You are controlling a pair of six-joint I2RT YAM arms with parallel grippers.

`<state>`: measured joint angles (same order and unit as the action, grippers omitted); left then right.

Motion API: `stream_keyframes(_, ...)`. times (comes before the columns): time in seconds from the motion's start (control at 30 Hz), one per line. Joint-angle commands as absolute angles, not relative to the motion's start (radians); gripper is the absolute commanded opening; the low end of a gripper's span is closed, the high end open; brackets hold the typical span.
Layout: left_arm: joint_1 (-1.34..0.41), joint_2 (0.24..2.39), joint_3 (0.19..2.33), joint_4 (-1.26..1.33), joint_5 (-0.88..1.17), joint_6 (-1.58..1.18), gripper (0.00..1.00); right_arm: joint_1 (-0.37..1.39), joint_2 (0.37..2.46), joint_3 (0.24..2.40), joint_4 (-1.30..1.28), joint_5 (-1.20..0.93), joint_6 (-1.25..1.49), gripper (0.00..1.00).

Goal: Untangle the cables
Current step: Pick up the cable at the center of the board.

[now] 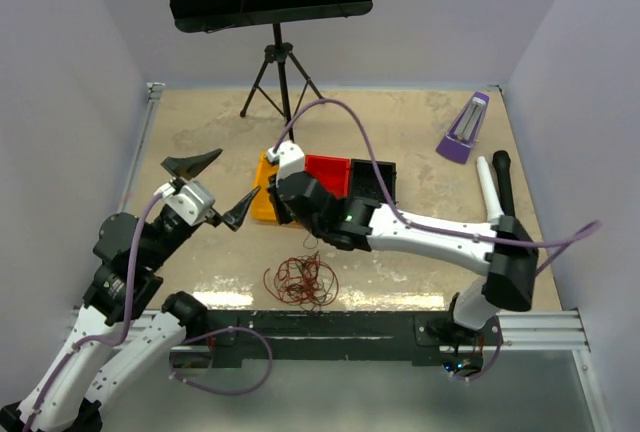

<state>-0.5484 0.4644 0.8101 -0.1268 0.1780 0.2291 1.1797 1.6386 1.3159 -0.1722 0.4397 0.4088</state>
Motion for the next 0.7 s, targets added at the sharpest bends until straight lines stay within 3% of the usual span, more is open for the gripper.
stream_keyframes(0.0, -0.551, 0.472, 0.842, -0.152, 0.238, 0.264, 1.0, 1.178, 1.502, 1.367, -0.199, 0.528, 0.425, 0.0)
stream_keyframes(0.37, -0.551, 0.499, 0.799, -0.195, 0.42, 0.357, 1.0, 1.155, 1.37, 1.511, -0.33, 0.607, 0.356, 0.0)
stream_keyframes(0.67, -0.551, 0.518, 0.824, -0.239, 0.465, 0.409, 0.99, 0.927, 1.315, 1.336, -0.292, 0.468, 0.319, 0.0)
